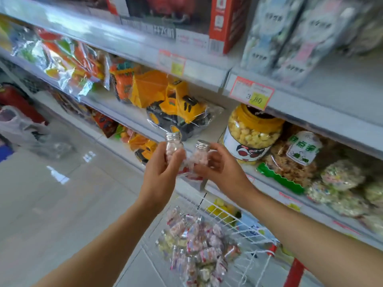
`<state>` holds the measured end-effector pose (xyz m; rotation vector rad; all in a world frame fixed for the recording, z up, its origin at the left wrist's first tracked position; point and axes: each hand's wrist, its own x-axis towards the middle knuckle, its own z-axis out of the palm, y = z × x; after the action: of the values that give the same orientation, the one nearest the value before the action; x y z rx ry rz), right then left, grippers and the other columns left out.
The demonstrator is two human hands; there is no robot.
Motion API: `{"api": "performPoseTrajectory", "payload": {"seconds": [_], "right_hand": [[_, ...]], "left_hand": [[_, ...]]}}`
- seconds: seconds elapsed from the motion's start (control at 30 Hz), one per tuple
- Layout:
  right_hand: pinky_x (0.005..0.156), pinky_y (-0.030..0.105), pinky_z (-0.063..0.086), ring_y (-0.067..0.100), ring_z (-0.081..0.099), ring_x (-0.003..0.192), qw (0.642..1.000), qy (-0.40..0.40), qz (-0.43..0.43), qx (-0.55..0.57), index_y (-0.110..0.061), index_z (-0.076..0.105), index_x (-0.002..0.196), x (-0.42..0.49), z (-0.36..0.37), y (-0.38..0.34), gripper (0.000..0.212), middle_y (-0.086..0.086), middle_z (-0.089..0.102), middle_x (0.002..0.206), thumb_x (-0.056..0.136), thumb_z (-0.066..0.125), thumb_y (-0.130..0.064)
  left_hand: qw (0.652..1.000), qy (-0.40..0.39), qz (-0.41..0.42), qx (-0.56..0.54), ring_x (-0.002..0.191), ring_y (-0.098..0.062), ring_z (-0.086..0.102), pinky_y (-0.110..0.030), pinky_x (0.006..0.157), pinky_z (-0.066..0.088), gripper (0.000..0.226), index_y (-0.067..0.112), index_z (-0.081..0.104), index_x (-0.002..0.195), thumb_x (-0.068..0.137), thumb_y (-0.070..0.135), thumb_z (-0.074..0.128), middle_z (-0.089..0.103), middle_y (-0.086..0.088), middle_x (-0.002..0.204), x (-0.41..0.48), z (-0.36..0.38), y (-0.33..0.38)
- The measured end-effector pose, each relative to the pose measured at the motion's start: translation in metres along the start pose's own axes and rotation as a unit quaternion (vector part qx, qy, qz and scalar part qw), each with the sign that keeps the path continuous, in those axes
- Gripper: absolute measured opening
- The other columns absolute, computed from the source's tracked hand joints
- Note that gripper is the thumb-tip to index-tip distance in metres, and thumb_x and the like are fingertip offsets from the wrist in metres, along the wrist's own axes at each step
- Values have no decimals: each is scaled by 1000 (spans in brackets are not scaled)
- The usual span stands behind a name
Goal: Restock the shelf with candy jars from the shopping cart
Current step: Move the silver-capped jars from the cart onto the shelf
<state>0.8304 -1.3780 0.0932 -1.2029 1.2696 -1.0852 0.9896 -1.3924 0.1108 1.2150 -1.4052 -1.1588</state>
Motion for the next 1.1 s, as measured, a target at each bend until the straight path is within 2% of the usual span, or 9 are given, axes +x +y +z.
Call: {"api": "performPoseTrajectory", "payload": {"seconds": [0.1,0.23,0.4,0.53,0.67,0.73,0.83,0.93,1.1], "right_hand": [[88,36,55,15,66,96,996,69,-48,-13,-28,47,118,-21,-22,-44,47,4,66,107,80,73,-22],[88,36,54,13,65,97,983,135,-107,-61,-21,47,125,-53,-56,-92,52,-2,67,104,82,75,-24],[85,25,54,9,66,96,964,188,-165,-87,-31,49,115,-91,-104,-140,45,-8,68,104,79,74,-23],[85,35,55,11,66,97,942,261,-169,-126,-36,47,114,-115,-163,-166,49,-14,63,109,72,73,-40],[82,30,54,8,67,90,909,335,-141,-204,-34,44,120,-128,-230,-168,54,-12,65,101,80,78,-21],[77,19,51,4,64,86,896,339,-115,-262,-32,39,129,-132,-255,-168,64,-14,59,103,81,76,-10],[79,25,49,9,58,83,866,324,-69,-374,-26,44,132,-136,-283,-170,64,-8,58,107,80,75,-9],[66,21,38,10,52,79,840,291,-28,-458,-23,46,129,-135,-307,-178,60,-10,56,108,78,77,-15],[51,15,30,8,47,68,794,253,19,-553,-19,51,119,-124,-339,-196,54,-7,55,87,74,81,-22]], "left_hand": [[996,-49,64,24,65,-5,42,-14,59,37,23,13,52,86,97,33,51,47,10,69,10,17,42],[983,-111,143,13,65,-3,40,-11,59,35,24,17,52,85,96,37,50,45,14,68,13,47,101],[964,-145,222,-12,57,-2,35,-12,54,33,25,19,44,76,100,25,48,39,15,60,6,92,157],[951,-189,247,9,54,-3,34,-13,53,31,30,23,38,71,97,29,51,38,17,55,5,135,185],[938,-242,243,55,69,1,49,-15,65,37,17,31,46,84,92,34,60,51,24,68,18,187,195],[934,-258,237,71,83,-4,59,-23,75,45,16,26,53,96,89,33,65,61,18,83,26,214,195],[931,-280,212,100,90,-13,64,-31,79,51,30,19,58,107,83,31,72,68,7,95,37,250,196],[921,-297,206,146,91,-20,66,-44,87,53,41,17,60,111,78,33,78,70,1,97,52,277,195],[910,-309,222,164,77,-19,60,-27,67,46,32,17,62,99,76,33,79,65,1,84,62,314,199]]}}
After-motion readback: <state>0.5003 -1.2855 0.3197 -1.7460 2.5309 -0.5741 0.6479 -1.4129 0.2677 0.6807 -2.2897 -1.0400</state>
